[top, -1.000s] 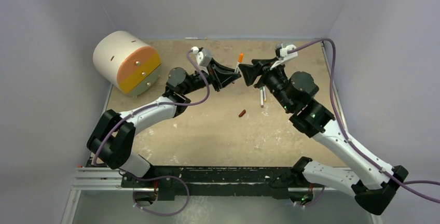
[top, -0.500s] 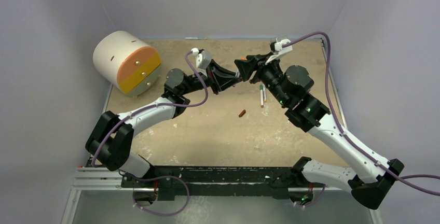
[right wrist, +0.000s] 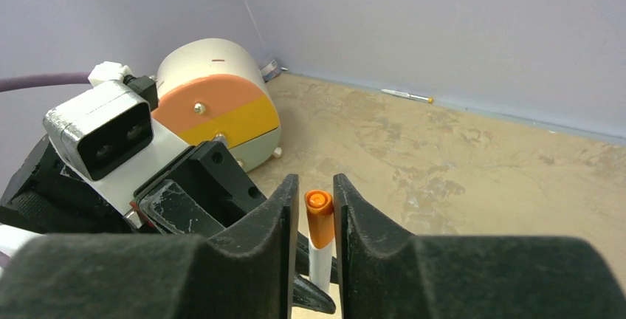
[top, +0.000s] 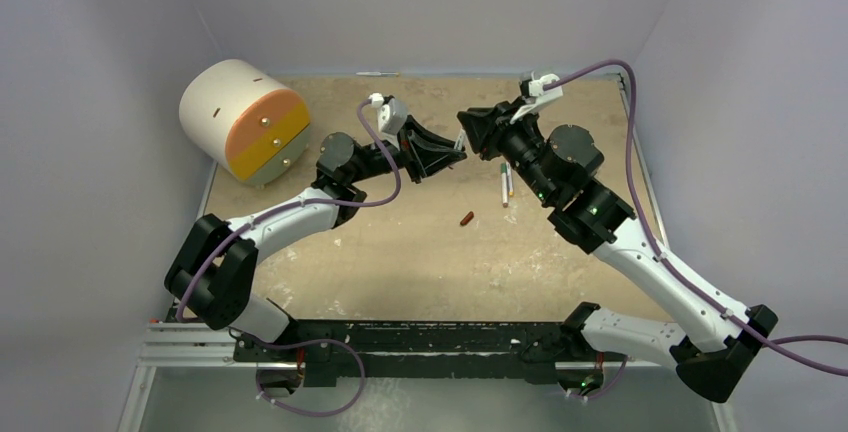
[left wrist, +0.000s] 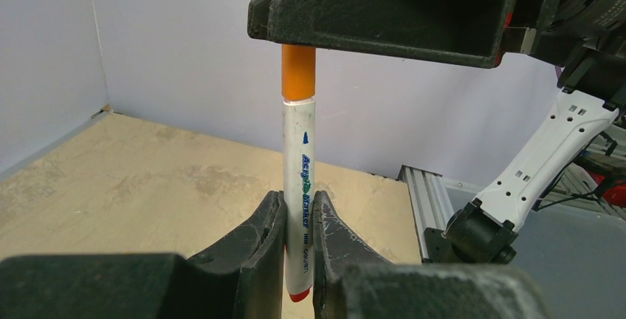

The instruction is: Insert the pens into the pen caps

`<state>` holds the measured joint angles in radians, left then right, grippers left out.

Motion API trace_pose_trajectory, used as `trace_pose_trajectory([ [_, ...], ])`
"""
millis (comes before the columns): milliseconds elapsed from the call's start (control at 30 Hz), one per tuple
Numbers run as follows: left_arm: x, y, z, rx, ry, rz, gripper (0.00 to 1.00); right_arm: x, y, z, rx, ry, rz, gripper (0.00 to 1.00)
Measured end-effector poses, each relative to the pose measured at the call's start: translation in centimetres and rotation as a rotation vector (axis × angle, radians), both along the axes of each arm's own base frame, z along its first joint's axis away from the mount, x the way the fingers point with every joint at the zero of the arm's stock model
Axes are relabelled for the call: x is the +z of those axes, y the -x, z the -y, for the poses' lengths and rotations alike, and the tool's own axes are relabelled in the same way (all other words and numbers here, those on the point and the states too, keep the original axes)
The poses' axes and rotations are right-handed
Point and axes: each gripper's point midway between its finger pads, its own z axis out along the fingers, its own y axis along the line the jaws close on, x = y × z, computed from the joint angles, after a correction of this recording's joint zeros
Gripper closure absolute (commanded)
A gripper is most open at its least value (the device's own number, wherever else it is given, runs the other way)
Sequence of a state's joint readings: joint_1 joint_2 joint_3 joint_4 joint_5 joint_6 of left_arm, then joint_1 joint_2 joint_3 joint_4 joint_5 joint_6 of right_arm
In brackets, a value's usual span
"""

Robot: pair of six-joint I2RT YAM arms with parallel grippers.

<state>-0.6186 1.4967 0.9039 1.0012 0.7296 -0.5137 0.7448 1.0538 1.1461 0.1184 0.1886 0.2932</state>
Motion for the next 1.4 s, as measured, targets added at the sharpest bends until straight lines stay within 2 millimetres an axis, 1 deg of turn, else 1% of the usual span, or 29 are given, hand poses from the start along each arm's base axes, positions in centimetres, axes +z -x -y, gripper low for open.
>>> trace_pose_trajectory([
  [100,0.0,0.0,0.0,0.000,0.001,0.001,1.00,0.0,0.0,0.0,0.000,-0.002,-0.001,0.86],
  [167,0.1,0.0,0.0,-0.001,0.004,0.004,1.00,0.0,0.0,0.0,0.000,-0.004,-0.002,0.87],
  [300,0.2,0.1,0.0,-0.003,0.007,-0.001,1.00,0.0,0.0,0.0,0.000,-0.008,-0.004,0.99],
  [333,0.2,0.1,0.0,-0.004,0.008,-0.002,1.00,0.0,0.0,0.0,0.000,-0.009,-0.005,1.00],
  [733,0.8,0.1,0.0,0.011,0.024,-0.002,1.00,0.5,0.4,0.2,0.000,-0.055,-0.019,1.00],
  [1033,0.7,-0.7,-0.1,0.060,0.027,-0.008,1.00,0.1,-0.5,0.0,-0.026,-0.078,-0.068,1.00],
  [1233,0.0,-1.5,0.0,0.091,0.015,-0.031,1.00,-0.7,-1.4,0.0,-0.063,-0.072,-0.104,1.00],
  [1400,-0.5,-1.9,0.3,0.092,-0.003,-0.039,1.00,-1.4,-1.6,0.3,-0.076,-0.056,-0.121,1.00],
])
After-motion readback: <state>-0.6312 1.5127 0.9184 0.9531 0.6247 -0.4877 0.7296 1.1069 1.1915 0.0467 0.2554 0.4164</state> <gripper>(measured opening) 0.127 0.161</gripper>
